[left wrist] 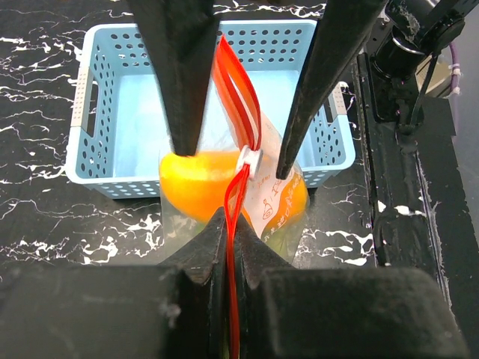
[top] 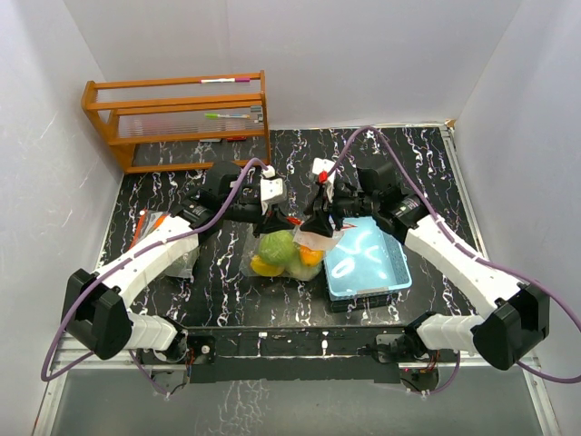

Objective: Place the food in the zip-top bag and seal the zipper
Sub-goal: Zip the zipper food storage bag at the center of the board.

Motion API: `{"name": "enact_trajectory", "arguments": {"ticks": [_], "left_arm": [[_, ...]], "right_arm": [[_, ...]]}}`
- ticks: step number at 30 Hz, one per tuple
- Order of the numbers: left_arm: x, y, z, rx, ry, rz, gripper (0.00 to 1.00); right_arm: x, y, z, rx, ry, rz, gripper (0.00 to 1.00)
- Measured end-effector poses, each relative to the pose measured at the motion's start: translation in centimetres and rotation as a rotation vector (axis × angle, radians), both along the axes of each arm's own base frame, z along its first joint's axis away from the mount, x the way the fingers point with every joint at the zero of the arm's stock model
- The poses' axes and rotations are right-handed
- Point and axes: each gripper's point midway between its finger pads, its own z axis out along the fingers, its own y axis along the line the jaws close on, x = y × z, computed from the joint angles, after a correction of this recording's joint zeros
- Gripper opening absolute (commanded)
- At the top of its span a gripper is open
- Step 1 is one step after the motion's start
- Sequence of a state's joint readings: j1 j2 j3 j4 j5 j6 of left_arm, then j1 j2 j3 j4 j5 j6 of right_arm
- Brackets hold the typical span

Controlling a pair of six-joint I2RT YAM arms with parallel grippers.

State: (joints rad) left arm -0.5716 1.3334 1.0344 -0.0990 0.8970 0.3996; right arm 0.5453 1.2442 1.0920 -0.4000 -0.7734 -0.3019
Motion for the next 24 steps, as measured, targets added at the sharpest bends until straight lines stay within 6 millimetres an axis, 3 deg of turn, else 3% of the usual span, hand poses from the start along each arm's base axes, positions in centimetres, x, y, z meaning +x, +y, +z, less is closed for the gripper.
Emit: {"name": "enact_trajectory", "arguments": {"ticks": [4,12,24], "left_arm": [[0.0,0.0,0.0,0.000,0.000,-0.001,0.00],[-0.4,0.2,-0.2,-0.003,0.000,-0.004,0.00],[-0.4,0.2,0.1,-0.010,0.006,0.001,0.00]], "right_arm": [[0.8,-0.1,1.7,0.006,-0.059,-0.030,0.61],[0.1,-0.7,5.6,0.050,-0.173,-0.018,0.60],[-1.1,-0.6,3.7,0.017,-0.087,0.038,0.59]]}}
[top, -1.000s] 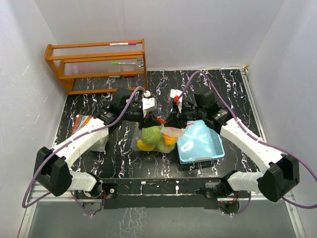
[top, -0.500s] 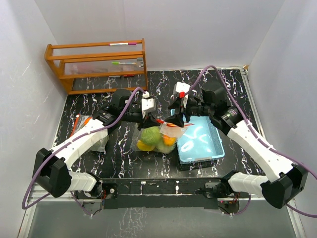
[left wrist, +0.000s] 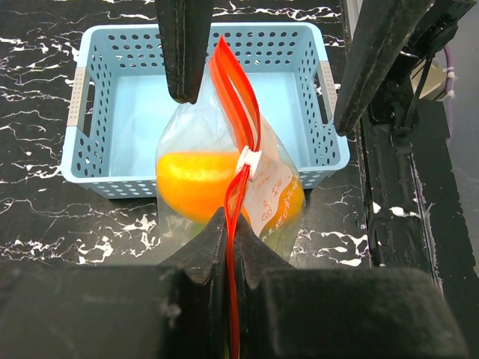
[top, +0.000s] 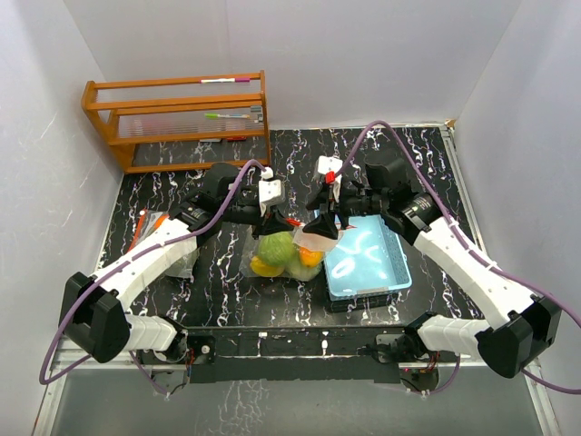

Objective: Place the food in the zip-top bag and seal the zipper
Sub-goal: Zip the zipper food storage bag at the center of the board.

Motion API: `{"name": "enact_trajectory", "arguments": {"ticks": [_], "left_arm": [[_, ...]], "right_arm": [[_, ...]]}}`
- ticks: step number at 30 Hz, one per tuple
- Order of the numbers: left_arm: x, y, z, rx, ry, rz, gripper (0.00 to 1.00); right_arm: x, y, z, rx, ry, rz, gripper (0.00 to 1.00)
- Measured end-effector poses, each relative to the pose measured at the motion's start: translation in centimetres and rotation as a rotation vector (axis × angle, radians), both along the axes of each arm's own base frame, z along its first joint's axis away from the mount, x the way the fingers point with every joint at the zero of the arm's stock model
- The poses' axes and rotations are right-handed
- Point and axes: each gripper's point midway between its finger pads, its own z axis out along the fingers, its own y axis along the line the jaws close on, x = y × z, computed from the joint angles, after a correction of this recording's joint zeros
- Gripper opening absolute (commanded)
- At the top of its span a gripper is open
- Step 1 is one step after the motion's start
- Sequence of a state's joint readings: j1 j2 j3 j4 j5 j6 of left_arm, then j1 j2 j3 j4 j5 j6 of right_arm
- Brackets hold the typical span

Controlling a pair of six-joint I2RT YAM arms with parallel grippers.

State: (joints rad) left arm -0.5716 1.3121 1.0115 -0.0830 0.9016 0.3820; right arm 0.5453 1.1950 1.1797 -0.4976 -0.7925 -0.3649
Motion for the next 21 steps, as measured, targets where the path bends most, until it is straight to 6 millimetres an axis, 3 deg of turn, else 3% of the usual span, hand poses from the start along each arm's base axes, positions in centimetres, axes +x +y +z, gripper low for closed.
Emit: {"name": "enact_trajectory", "arguments": {"ticks": [5,14,21], "left_arm": [[0.0,0.0,0.0,-0.001,0.005,0.002,0.00],[-0.2,0.1,0.1,-0.006,0.005,0.004,0.00],[-0.2,0.1,0.2,-0.009,0.003,0.005,0.00]], "right_arm": [[0.1,0.1,-0.4,-0.002,0.010,0.003,0.55],[-0.2,0.4,-3.9,-0.041,0.106,-0.011,0.47],[0.4,0.8,-3.3,-0.014,0.098,-0.032,0.37]]}}
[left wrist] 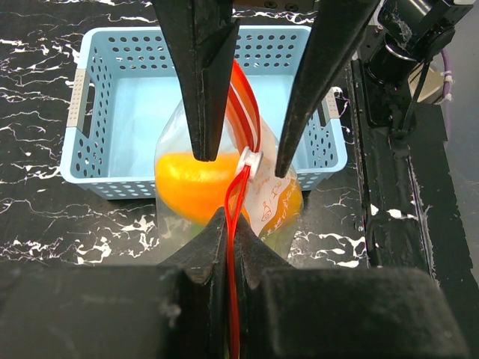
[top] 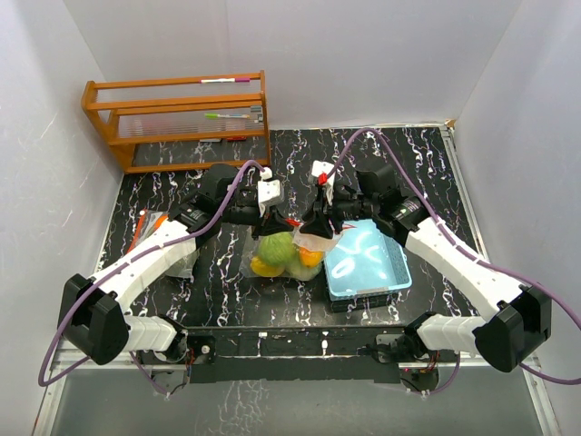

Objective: Place the food in the zip-top bag and seal the zipper
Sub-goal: Zip the zipper food storage bag at the center of the board.

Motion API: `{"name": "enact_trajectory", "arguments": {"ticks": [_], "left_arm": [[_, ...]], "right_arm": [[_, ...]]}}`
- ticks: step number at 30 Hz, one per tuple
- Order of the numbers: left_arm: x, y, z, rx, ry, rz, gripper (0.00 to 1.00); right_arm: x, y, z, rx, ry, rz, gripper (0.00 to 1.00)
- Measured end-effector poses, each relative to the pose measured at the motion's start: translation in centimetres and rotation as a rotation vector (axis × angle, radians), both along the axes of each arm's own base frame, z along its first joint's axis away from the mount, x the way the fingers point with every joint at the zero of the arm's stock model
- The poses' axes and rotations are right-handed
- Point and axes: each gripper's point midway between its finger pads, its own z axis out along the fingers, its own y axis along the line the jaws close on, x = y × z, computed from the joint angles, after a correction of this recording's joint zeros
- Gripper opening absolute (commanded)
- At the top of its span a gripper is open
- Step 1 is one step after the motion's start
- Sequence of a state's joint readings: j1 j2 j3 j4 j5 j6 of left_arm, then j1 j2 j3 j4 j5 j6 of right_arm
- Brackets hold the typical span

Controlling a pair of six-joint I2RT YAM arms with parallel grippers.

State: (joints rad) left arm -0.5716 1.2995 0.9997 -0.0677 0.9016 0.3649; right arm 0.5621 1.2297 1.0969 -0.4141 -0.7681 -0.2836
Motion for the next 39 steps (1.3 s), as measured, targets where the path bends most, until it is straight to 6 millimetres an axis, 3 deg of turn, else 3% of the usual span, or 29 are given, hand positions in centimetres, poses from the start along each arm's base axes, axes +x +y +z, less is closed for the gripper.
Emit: {"name": "enact_trajectory", "arguments": {"ticks": [8,12,17,39], "left_arm": [[0.0,0.0,0.0,-0.001,0.000,0.001,0.00],[0.1,0.0,0.1,-0.004,-0.003,0.001,0.00],[0.1,0.0,0.0,-0.002,-0.001,0.006,0.00],[-0.5,0.2,1.9,-0.033,-0.055,0.039,0.00]], "right_arm": [[0.4,0.2,0.0,0.008,0.012,-0.014,0.27],[0.6,0.3,-0.5,0.000,0.026,-0.021,0.14],[0.7,0.3,-0.7,-0.007,0.037,-0.034,0.09],[-0.3,-1.2,0.9,0.018,-0.074,-0.121,0.08]]}}
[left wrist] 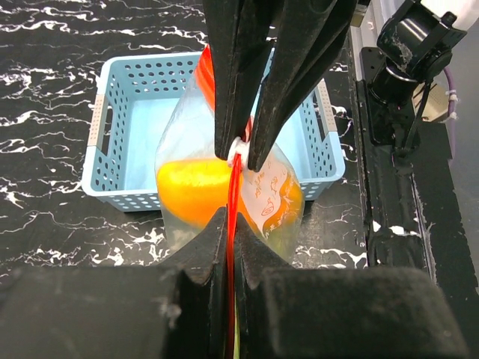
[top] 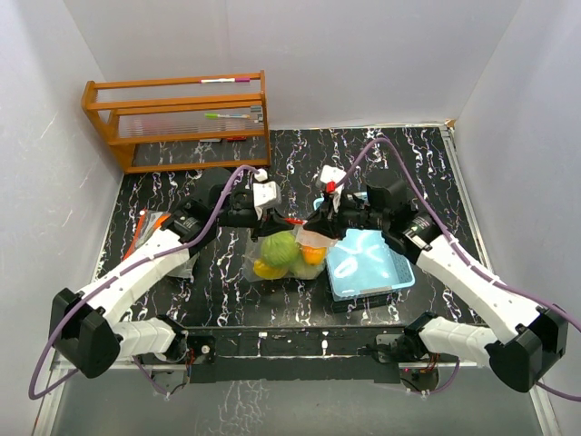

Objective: Place the food in the zip-top bag and seal the zipper
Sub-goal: Zip the zipper food storage bag at the center of the board.

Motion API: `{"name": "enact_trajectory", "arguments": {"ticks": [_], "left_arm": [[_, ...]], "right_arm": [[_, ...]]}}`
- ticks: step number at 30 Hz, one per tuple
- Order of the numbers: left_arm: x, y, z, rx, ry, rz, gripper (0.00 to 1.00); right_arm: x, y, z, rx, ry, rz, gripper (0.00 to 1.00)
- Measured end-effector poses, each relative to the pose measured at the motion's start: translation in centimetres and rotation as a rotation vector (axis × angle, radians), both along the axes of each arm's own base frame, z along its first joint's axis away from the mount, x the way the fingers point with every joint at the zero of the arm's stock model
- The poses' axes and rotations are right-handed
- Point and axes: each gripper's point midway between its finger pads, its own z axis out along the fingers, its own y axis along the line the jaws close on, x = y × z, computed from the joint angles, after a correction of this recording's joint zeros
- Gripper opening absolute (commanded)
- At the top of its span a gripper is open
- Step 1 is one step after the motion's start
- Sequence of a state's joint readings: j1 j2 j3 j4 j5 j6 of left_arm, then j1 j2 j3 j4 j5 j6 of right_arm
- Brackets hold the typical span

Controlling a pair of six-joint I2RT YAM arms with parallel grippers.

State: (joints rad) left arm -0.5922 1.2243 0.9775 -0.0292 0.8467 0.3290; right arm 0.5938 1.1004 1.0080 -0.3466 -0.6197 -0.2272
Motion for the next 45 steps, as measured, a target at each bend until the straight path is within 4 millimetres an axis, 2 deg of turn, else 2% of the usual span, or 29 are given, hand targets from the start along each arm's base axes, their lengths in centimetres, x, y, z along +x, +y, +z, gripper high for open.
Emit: {"name": "enact_trajectory", "arguments": {"ticks": [5,11,18,38,39,40,41,44,45], "left_arm": [[0.1,0.8,1.2,-0.029,-0.015,0.025,0.00],[0.9,2.0,2.0,-0.043,-0.024,0.073,0.00],[1.5,2.5,2.0,-0.044,-0.023,0.096,0.00],[2.9,3.7,2.1,-0.036,-0.053,0.190,0.00],[2.9,3.7,2.1,-0.036,-0.052,0.191,0.00],[3.0,3.8,2.1,-0.036,-0.052,0.193,0.00],[3.0,3.8,2.1,-0.035,-0.053,0.195,0.00],[3.2,3.9,2.2,-0.035,-0.057,0.205,0.00],[3.4,4.0,2.2,-0.034,-0.060,0.215,0.00]], "right_arm": [[0.0,-0.4,0.5,0.008,-0.030,-0.021,0.08],[0.7,-1.9,-1.1,-0.037,-0.014,-0.100,0.08],[1.0,-2.7,-2.4,-0.076,0.004,-0.149,0.08],[1.7,-4.4,-3.9,-0.117,0.020,-0.253,0.10],[1.8,-4.5,-3.9,-0.118,0.020,-0.260,0.17],[1.8,-4.6,-3.9,-0.120,0.020,-0.267,0.35],[1.9,-4.7,-3.9,-0.121,0.022,-0.275,0.44],[2.2,-5.2,-4.3,-0.129,0.049,-0.324,0.93],[2.3,-5.4,-4.4,-0.130,0.059,-0.341,0.98]]}}
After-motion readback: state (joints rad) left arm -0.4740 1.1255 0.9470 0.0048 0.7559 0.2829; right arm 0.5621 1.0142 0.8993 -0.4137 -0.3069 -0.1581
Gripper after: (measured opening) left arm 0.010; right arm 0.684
